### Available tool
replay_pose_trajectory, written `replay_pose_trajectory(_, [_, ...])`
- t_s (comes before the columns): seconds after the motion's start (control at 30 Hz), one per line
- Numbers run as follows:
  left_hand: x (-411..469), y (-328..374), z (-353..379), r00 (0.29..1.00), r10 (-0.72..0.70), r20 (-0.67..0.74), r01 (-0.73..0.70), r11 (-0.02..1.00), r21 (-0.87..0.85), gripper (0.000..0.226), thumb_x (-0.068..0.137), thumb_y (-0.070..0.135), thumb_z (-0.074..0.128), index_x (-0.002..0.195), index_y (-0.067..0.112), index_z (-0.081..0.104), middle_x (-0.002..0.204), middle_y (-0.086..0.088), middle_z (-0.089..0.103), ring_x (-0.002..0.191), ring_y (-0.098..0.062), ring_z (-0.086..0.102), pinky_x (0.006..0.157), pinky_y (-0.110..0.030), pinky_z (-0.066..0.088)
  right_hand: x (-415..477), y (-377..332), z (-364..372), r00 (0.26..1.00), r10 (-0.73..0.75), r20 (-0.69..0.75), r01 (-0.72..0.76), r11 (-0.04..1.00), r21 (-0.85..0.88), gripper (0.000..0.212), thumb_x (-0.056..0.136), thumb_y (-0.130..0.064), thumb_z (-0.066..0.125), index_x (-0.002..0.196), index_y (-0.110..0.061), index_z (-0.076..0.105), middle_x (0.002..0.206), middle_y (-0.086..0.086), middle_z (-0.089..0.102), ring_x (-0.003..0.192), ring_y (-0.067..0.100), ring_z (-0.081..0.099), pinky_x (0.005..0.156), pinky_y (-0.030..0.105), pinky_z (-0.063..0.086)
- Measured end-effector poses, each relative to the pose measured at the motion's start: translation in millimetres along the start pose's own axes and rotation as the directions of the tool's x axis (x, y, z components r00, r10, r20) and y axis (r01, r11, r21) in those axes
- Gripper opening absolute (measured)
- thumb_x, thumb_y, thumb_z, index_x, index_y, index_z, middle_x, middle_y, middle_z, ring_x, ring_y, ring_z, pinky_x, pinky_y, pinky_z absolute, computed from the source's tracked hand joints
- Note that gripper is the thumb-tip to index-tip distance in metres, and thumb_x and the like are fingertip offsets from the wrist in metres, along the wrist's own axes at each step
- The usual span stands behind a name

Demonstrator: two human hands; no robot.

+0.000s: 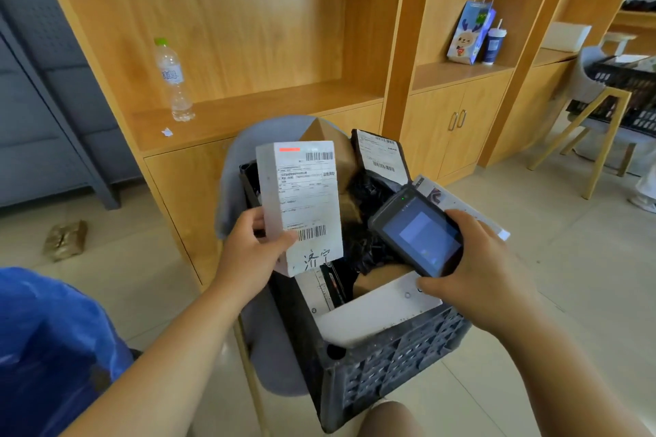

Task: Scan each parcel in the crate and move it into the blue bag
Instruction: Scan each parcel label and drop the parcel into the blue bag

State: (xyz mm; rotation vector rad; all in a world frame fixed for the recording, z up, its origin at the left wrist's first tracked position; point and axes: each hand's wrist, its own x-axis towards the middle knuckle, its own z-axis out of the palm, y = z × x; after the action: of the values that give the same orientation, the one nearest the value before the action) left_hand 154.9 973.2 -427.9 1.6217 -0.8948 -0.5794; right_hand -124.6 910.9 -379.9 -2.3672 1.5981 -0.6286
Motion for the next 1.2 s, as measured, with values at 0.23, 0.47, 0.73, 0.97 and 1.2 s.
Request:
replay_pose_trajectory(0.23, [-40, -21, -70, 0.972, -0.185, -0.144, 0.147, 0.958, -0.245, 0.031, 0.081, 0.0, 0.069, 0.098, 0.021, 0.052, 0.101, 0.001, 0.066, 0.083, -0.016, 0.07, 0.059, -0.033, 0.057, -11, -48, 16, 0.984, -0.163, 0.074, 0.161, 0.986, 0.036, 0.095, 0.055, -0.054, 0.074, 0.135, -0.027, 0.031, 0.113, -0.003, 0.052, 0.09, 0.022, 0.052, 0.072, 0.041, 0.049])
replay_pose_trajectory(0.47, [-69, -44, -123, 0.923, -0.27, -0.276, 0.186, 0.938, -0.293, 0.026, 0.084, 0.021, 0.072, 0.103, 0.015, 0.054, 0.1, -0.003, 0.07, 0.094, -0.024, 0.069, 0.071, -0.043, 0.058, -27, -99, 37, 0.898, -0.361, 0.253, 0.379, 0.925, -0.028, 0.101, 0.057, -0.052, 0.076, 0.14, -0.03, 0.023, 0.125, -0.006, 0.047, 0.103, 0.021, 0.052, 0.08, 0.041, 0.048])
replay_pose_trajectory(0.73, [-84, -60, -158, 0.893, -0.201, -0.404, 0.173, 0.979, -0.104, 0.027, 0.081, 0.021, 0.074, 0.106, 0.021, 0.062, 0.105, 0.009, 0.071, 0.094, -0.013, 0.069, 0.074, -0.033, 0.056, -39, -137, 48, 0.791, -0.435, 0.431, 0.541, 0.826, -0.159, 0.095, 0.054, -0.054, 0.072, 0.134, -0.032, 0.025, 0.115, -0.008, 0.049, 0.099, 0.017, 0.052, 0.08, 0.034, 0.046])
replay_pose_trajectory(0.97, [-94, -71, -173, 0.844, -0.232, -0.483, 0.196, 0.973, -0.125, 0.032, 0.079, 0.021, 0.077, 0.104, 0.024, 0.058, 0.107, 0.009, 0.068, 0.099, -0.015, 0.066, 0.086, -0.045, 0.056, -42, -154, 51, 0.752, -0.487, 0.444, 0.612, 0.765, -0.199, 0.092, 0.057, -0.05, 0.071, 0.134, -0.034, 0.024, 0.109, -0.01, 0.049, 0.093, 0.016, 0.05, 0.072, 0.031, 0.038])
replay_pose_trajectory(1.2, [-101, -74, -179, 0.833, -0.227, -0.505, 0.188, 0.974, -0.128, 0.031, 0.078, 0.022, 0.079, 0.097, 0.03, 0.056, 0.104, 0.011, 0.067, 0.096, -0.012, 0.066, 0.083, -0.042, 0.057, -44, -160, 53, 0.754, -0.484, 0.444, 0.615, 0.758, -0.217, 0.094, 0.057, -0.049, 0.07, 0.135, -0.033, 0.021, 0.112, -0.01, 0.048, 0.098, 0.016, 0.05, 0.078, 0.033, 0.041])
